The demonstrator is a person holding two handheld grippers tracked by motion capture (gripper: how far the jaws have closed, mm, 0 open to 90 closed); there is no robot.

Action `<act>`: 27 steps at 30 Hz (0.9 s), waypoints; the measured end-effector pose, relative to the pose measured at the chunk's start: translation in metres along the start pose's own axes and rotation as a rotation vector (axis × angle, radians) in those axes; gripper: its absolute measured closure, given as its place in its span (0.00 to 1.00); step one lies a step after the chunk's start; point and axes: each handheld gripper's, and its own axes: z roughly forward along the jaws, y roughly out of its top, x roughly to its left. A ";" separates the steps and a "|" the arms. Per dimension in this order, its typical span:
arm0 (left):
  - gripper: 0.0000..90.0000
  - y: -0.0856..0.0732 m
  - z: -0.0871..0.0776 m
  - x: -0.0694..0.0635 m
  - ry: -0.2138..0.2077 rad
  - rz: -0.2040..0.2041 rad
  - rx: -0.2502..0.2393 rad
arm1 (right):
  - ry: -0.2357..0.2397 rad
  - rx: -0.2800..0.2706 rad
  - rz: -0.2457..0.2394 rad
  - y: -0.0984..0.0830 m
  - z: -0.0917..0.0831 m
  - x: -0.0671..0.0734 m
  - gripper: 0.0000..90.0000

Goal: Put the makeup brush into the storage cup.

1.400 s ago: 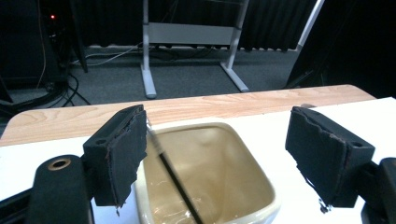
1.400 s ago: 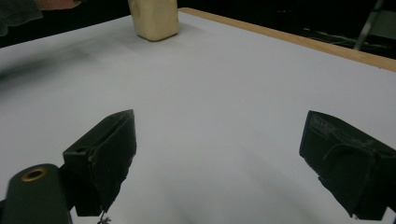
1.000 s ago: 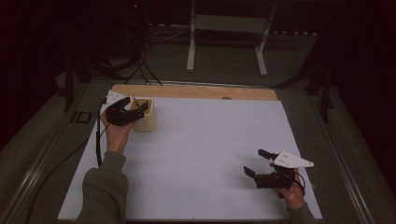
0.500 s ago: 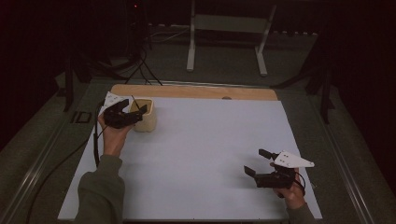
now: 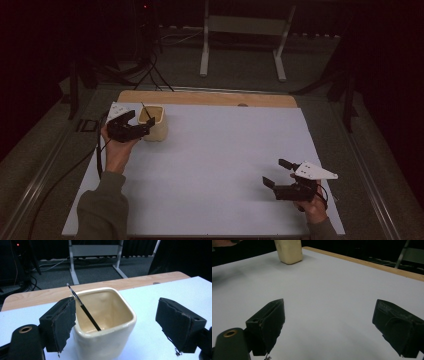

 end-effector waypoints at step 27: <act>0.18 -0.032 -0.052 -0.011 -0.094 0.064 -0.039 | -0.027 -0.010 0.006 0.000 -0.004 -0.007 0.12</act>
